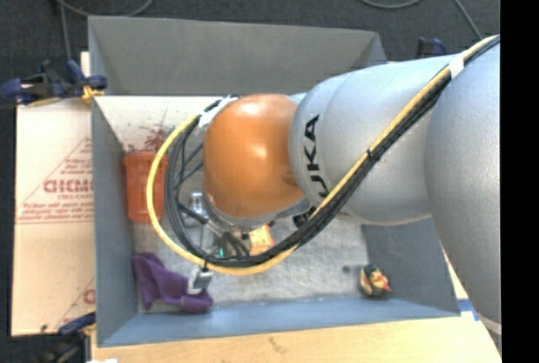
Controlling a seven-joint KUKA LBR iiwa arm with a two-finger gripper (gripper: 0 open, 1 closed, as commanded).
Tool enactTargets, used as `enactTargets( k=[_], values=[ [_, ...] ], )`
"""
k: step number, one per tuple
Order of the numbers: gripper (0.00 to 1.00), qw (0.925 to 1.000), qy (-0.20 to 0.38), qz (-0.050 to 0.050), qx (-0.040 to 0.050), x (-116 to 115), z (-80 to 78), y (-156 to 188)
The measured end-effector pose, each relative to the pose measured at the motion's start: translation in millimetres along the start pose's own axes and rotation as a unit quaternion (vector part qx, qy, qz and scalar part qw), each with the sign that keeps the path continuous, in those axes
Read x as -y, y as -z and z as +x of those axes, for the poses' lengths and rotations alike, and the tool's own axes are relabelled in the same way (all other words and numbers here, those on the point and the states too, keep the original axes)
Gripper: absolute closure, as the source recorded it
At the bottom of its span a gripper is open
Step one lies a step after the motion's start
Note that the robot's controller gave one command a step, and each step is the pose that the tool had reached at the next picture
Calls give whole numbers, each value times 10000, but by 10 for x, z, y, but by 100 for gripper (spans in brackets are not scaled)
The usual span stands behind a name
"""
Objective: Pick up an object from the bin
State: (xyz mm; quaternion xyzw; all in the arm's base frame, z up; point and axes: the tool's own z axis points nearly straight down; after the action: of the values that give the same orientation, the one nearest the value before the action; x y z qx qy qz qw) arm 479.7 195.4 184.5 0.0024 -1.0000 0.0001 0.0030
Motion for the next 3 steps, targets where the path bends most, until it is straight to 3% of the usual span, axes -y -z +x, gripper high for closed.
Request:
enactTargets(
  k=[1,2,3],
  values=[
    [0,10000,-23,-9,40,11,-21,43],
    [0,9964,-845,-16,48,-202,-66,-600],
    [0,9964,-845,1,28,-261,-46,-731]
  ],
)
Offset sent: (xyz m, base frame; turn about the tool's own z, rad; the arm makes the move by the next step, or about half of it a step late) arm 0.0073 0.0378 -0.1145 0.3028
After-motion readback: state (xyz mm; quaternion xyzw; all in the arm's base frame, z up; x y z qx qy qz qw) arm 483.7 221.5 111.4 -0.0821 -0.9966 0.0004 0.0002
